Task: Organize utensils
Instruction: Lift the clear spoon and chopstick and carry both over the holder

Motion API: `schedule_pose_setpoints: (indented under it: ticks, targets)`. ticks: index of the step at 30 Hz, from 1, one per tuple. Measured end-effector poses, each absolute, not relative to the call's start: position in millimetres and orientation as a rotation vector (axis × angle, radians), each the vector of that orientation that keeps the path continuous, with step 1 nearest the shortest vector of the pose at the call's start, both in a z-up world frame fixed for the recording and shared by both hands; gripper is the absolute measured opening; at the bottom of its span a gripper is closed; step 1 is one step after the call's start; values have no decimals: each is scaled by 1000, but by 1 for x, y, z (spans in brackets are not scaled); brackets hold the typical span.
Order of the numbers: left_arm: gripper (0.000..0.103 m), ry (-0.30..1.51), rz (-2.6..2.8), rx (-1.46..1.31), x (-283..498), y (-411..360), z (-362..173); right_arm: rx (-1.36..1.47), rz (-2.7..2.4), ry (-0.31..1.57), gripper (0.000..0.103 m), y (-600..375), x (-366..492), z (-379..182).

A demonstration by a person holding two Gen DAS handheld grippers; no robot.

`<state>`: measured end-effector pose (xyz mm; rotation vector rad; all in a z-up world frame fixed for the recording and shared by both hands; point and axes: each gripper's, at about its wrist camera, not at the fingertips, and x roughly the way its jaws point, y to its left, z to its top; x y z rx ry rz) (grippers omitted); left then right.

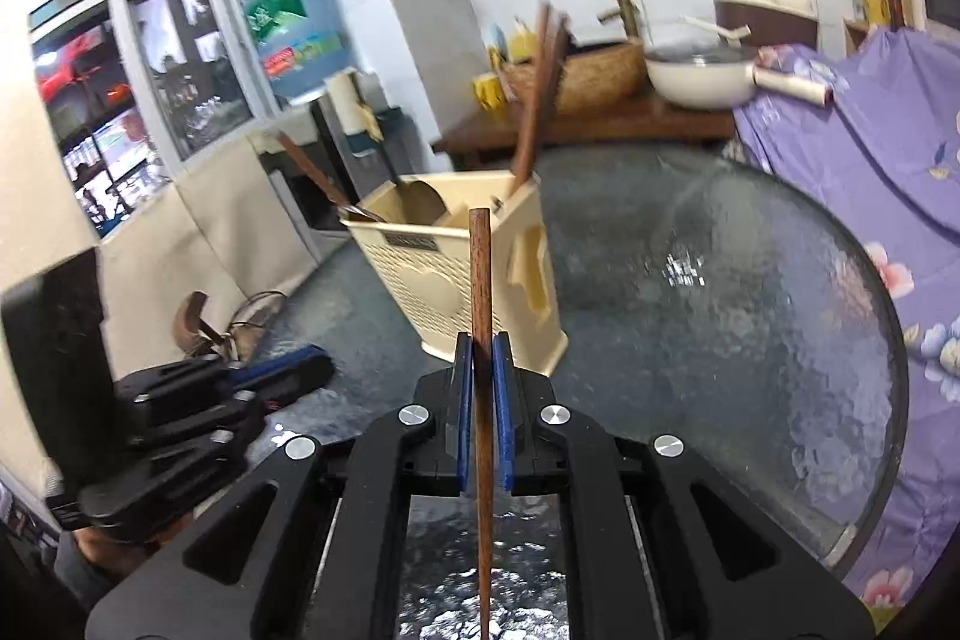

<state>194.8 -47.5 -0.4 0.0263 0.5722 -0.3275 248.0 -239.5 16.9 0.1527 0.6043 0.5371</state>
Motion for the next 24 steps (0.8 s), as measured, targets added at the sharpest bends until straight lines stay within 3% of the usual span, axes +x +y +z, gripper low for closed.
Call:
schedule_pose_setpoints:
  ticks: [8, 9, 11, 12, 16, 24]
  targets:
    - [8, 650, -289, -26, 208, -26, -18, 165, 494, 631, 8, -248, 248, 6]
    - [13, 661, -285, -27, 210, -26, -20, 169, 492, 633, 8, -250, 250, 4]
    - [36, 678, -277, -12, 215, -27, -24, 181, 484, 636, 8, -252, 252, 2]
    - [52, 693, -284, -12, 218, -29, -27, 185, 483, 634, 8, -254, 252, 2]
    - [74, 752, -312, 38, 232, -50, -42, 183, 485, 612, 8, -256, 250, 8]
    - [75, 848, -293, 158, 270, -87, -81, 180, 474, 577, 8, -263, 241, 15]
